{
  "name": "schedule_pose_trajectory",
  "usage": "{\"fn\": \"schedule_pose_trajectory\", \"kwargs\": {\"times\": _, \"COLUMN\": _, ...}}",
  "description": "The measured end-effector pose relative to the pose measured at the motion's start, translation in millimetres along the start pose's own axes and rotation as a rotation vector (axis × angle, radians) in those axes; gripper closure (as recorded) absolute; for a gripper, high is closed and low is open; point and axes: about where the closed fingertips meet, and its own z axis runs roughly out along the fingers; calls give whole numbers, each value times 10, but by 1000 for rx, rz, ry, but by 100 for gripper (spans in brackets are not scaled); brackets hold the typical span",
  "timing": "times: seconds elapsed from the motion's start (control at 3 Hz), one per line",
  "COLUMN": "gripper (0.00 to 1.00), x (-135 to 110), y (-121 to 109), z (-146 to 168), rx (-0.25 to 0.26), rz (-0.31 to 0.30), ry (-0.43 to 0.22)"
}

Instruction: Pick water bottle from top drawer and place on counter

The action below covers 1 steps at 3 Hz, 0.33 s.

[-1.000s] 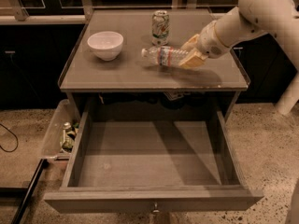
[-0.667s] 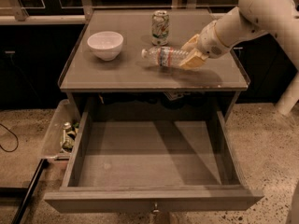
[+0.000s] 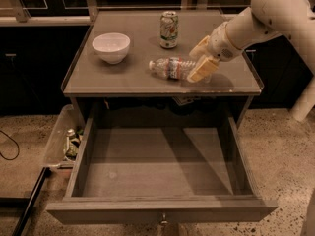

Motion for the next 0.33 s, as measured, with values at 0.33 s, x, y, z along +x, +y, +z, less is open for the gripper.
{"fn": "schedule_pose_trajectory", "kwargs": {"times": 0.33, "gripper": 0, "x": 0, "y": 0, "z": 0, "rx": 0, "rz": 0, "ry": 0}}
